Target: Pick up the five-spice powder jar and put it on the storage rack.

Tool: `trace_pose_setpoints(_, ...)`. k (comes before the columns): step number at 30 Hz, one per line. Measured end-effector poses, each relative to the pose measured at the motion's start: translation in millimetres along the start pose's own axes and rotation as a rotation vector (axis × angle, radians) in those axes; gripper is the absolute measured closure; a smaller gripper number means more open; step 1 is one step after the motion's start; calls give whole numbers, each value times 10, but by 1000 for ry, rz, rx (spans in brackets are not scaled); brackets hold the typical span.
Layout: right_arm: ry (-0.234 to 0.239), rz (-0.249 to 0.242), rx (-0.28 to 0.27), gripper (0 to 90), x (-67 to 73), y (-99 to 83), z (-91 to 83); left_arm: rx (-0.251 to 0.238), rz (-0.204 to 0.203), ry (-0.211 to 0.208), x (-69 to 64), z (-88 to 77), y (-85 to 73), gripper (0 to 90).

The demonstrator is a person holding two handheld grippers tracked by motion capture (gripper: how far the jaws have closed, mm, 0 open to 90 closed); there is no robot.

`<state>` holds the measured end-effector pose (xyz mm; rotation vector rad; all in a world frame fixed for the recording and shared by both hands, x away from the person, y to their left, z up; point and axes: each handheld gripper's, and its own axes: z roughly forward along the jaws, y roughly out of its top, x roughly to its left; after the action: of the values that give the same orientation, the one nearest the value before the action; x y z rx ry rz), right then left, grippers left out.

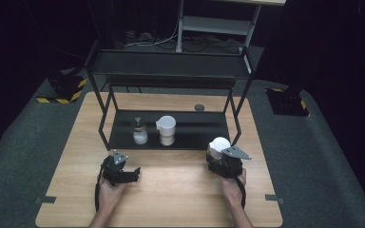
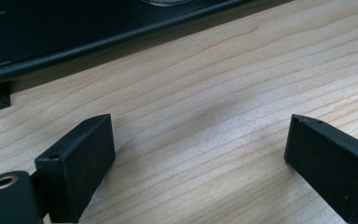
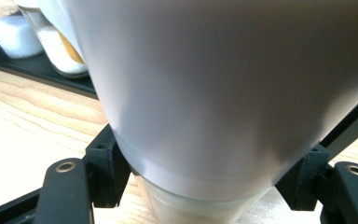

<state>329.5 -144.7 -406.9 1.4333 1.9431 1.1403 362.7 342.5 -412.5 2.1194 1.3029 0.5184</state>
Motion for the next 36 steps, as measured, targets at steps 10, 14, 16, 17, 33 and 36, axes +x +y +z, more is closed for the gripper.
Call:
trace_pose_setpoints(10, 33, -1, -3, 309, -7, 76, 48, 0, -1, -2, 4, 0, 0, 85)
trace_pose_setpoints(14, 38, -12, 0, 309, -1, 115, 61, 0, -1, -1, 2, 0, 0, 85)
trace_pose_setpoints(16, 39, -14, -4, 309, -3, 128, 66, 0, -1, -1, 2, 0, 0, 85)
trace_pose_setpoints(17, 40, -14, -3, 309, -5, 143, 65, 0, 0, -1, 3, 0, 0, 85)
trace_pose_setpoints(33, 47, -27, -25, 309, -10, 291, 109, 0, 0, 0, -1, 0, -1, 85)
trace_pose_setpoints(36, 45, -36, -17, 309, -1, 321, 133, -1, 0, 0, -1, 0, -1, 85)
